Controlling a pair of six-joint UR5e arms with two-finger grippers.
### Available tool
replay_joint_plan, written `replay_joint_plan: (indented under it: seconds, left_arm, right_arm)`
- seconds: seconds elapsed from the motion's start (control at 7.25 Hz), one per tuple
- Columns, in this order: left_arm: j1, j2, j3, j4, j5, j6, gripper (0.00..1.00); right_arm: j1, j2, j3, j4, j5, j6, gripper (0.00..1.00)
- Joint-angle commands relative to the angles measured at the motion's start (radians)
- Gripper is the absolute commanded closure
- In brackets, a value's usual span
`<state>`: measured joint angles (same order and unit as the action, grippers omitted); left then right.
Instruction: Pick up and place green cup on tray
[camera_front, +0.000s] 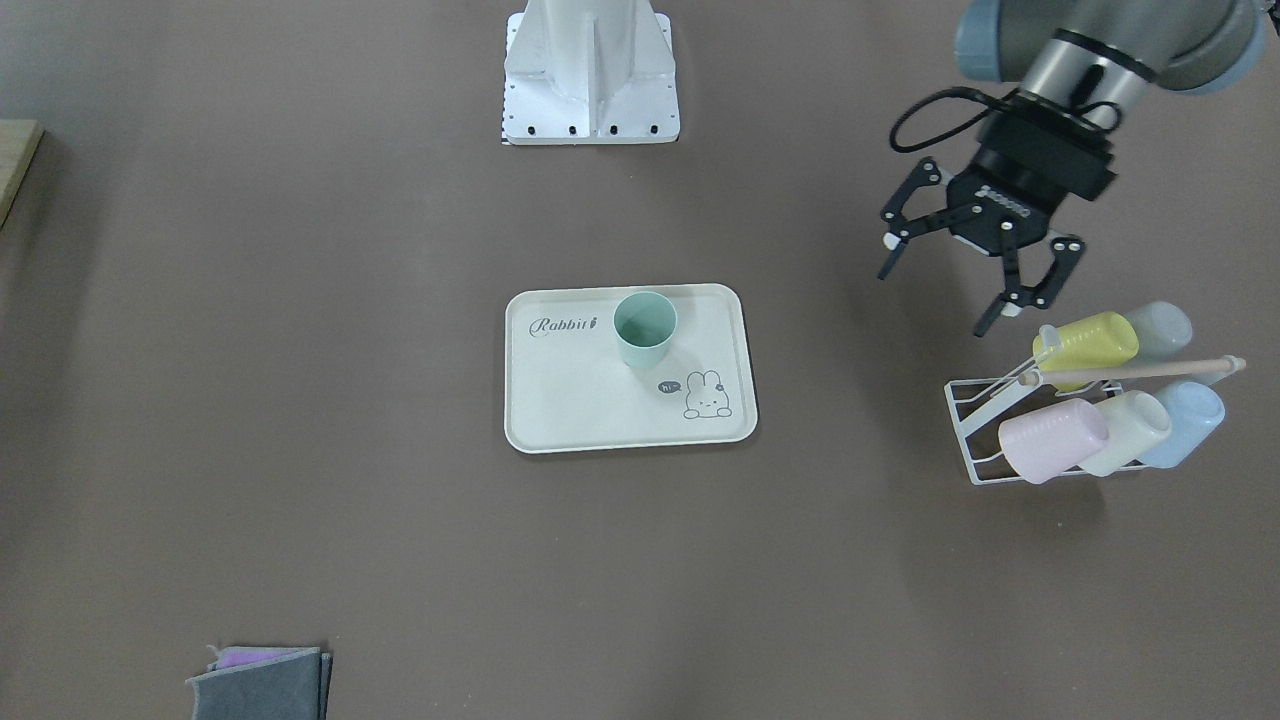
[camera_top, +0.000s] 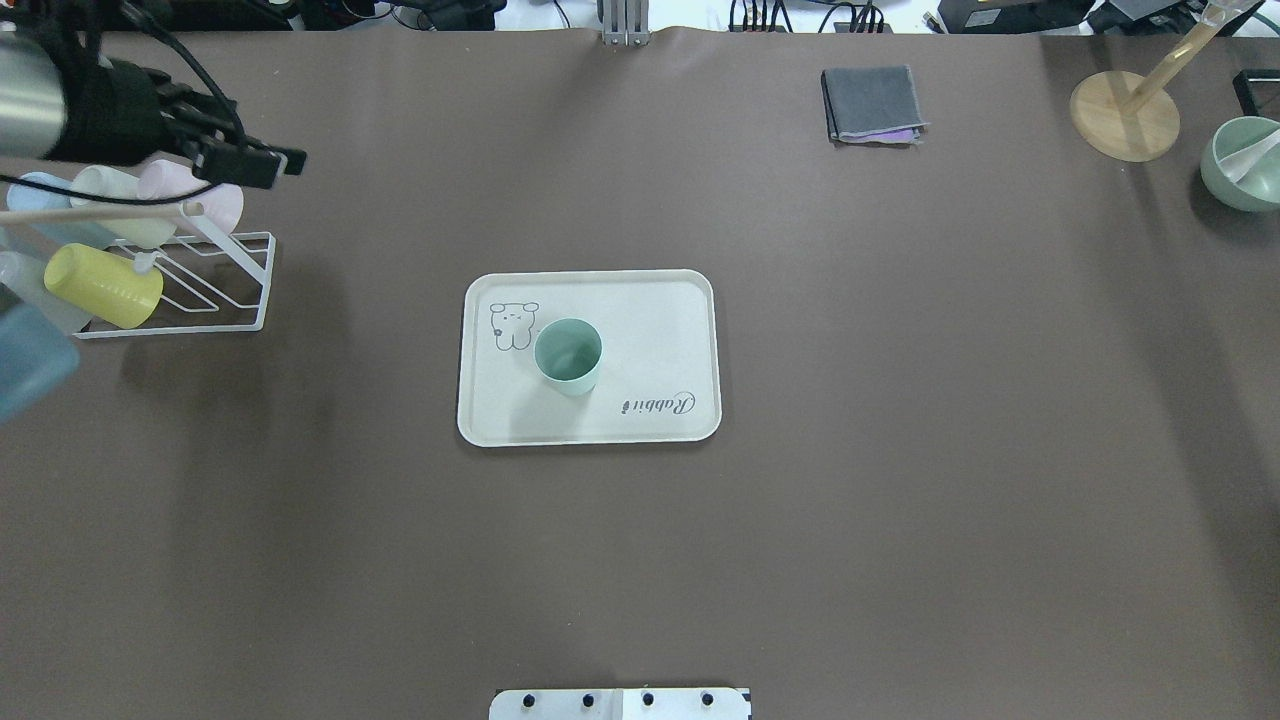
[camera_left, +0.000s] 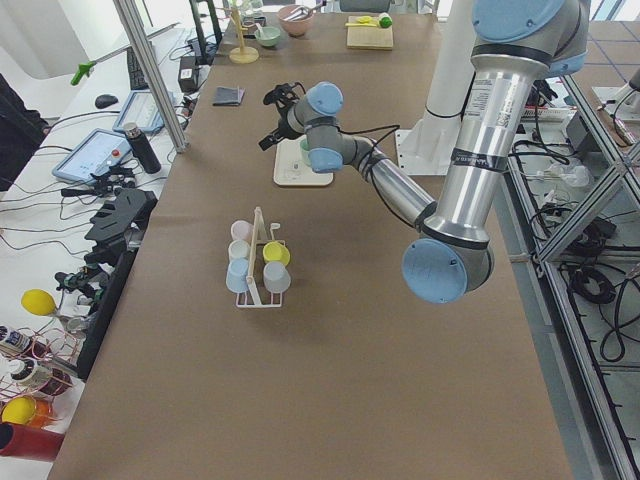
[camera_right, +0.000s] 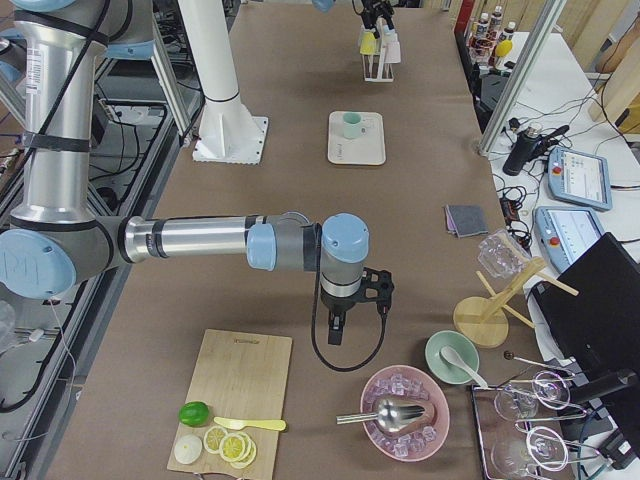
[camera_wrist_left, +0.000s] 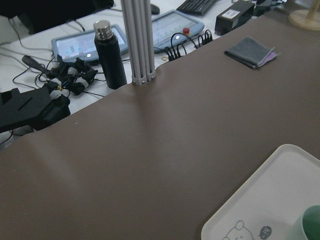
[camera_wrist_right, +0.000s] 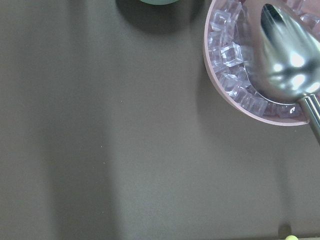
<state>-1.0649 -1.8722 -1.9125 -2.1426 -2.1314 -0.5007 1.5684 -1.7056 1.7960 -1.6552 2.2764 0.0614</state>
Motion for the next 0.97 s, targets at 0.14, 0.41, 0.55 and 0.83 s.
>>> replay_joint_plan:
  seconds: [0.14, 0.41, 0.55, 0.83]
  left_arm:
    - [-0.269, -0.095, 0.116, 0.286, -0.323, 0.191, 0.02]
    - [-0.411, -0.032, 0.171, 0.480, -0.324, 0.403, 0.02]
    - [-0.484, -0.031, 0.255, 0.569, -0.324, 0.579, 0.02]
    - [-0.579, -0.027, 0.338, 0.767, -0.300, 0.808, 0.02]
  right_arm:
    - [-0.005, 0.000, 0.000, 0.000, -0.005, 0.000, 0.00]
    - [-0.008, 0.000, 0.005, 0.000, -0.014, 0.000, 0.00]
    - [-0.010, 0.001, 0.005, 0.000, -0.014, 0.000, 0.00]
    - [-0.010, 0.001, 0.005, -0.002, -0.014, 0.000, 0.00]
